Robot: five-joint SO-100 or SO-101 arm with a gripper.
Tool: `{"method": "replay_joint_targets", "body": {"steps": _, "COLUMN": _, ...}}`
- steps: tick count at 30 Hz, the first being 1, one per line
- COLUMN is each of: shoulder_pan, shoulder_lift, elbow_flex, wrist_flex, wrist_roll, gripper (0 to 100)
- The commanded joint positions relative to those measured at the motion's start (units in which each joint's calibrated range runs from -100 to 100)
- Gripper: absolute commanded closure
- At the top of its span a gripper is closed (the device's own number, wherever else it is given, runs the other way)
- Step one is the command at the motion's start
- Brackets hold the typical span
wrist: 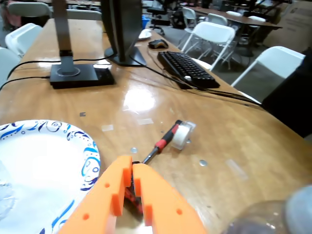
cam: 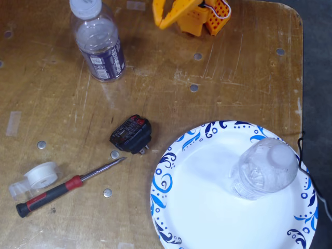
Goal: Move the bottles to the plate
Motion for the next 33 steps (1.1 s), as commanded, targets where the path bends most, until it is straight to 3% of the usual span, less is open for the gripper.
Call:
{"method": "replay_joint_targets", "body": {"steps": 1, "shoulder_pan": 8.3, "shoulder_lift": -0.5, "elbow_flex": -9.35, "wrist_flex": 5.57, "wrist_roll": 0.48, "gripper": 98}}
{"method": "replay_joint_targets", "body": {"steps": 10, "shoulder_pan": 23.28, "shoulder_lift": -0.5, "elbow_flex": -15.48, "wrist_flex": 10.97, "wrist_roll": 0.06, "gripper": 98}}
{"method": "replay_joint_targets", "body": {"steps": 19, "shoulder_pan": 27.81, "shoulder_lift": -0.5, "elbow_flex": -11.87, "wrist_flex": 10.88, "wrist_roll": -2.7, "gripper": 98}}
{"method": "replay_joint_targets", "body": {"steps": 33, "shoulder_pan": 26.95, "shoulder_lift": -0.41, "elbow_flex": -3.68, "wrist_flex": 1.74, "wrist_roll": -3.59, "gripper": 75}}
